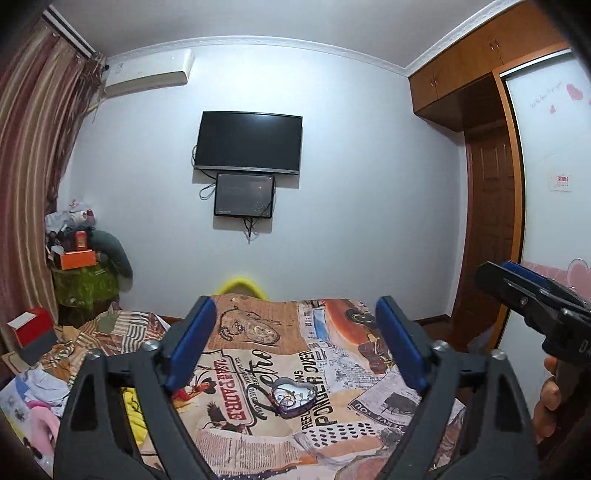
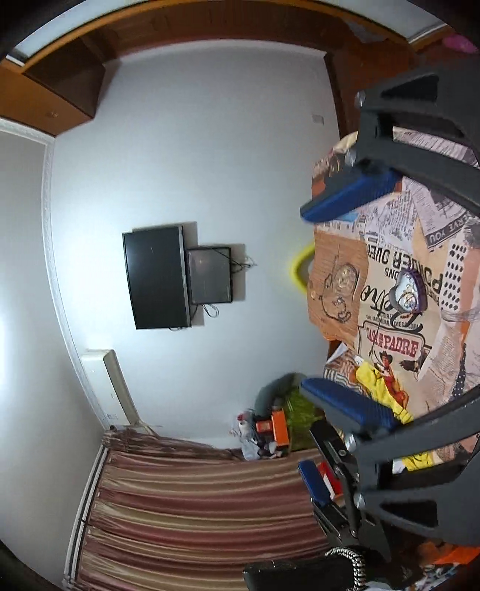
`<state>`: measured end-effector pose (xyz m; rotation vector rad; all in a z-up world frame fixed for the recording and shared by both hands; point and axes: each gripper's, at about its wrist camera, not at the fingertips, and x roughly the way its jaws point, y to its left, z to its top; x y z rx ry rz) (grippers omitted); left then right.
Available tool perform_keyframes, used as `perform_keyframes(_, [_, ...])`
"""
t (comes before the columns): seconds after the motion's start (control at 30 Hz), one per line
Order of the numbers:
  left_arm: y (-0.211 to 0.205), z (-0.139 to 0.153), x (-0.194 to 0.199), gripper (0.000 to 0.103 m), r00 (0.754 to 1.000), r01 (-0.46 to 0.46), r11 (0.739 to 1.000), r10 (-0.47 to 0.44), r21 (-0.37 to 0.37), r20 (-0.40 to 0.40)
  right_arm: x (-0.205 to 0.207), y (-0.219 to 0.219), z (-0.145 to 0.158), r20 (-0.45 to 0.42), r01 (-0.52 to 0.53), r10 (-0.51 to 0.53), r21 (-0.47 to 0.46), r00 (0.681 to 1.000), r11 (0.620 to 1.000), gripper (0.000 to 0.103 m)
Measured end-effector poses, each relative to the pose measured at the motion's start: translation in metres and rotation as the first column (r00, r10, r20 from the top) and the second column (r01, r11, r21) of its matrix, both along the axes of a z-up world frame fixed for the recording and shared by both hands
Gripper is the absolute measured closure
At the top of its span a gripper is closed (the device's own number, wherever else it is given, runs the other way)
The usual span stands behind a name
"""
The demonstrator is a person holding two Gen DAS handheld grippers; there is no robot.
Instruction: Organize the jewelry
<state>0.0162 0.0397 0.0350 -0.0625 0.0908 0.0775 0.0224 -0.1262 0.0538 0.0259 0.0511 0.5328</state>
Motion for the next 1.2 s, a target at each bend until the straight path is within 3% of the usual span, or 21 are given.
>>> perform_keyframes(0.13, [-0.002,-0.003,-0.010,0.013,1.000,-0.009,1.000,0.009,0.005,-0.005,-0.002,0.005,-0.005,0.003,0.053,-0.053,-0.014,0.999,0.999,0.004])
perform_keyframes(0.3, [-0.005,-0.004,-0.018,0.013,1.000,-0.005,1.000,0.005,0.002,-0.014,0.002,0.005,-0.006,-0.040,0.046,-0.046,-0.017,0.998,0.999,0.004])
perform_keyframes(1.2, [-0.007,-0.016,-0.011,0.010,0.998,-0.008,1.000,0.007,-0.008,-0.055,-0.011,-0.011,-0.018,-0.082,0.057,-0.061,-0.048,0.995,0.997,0.004])
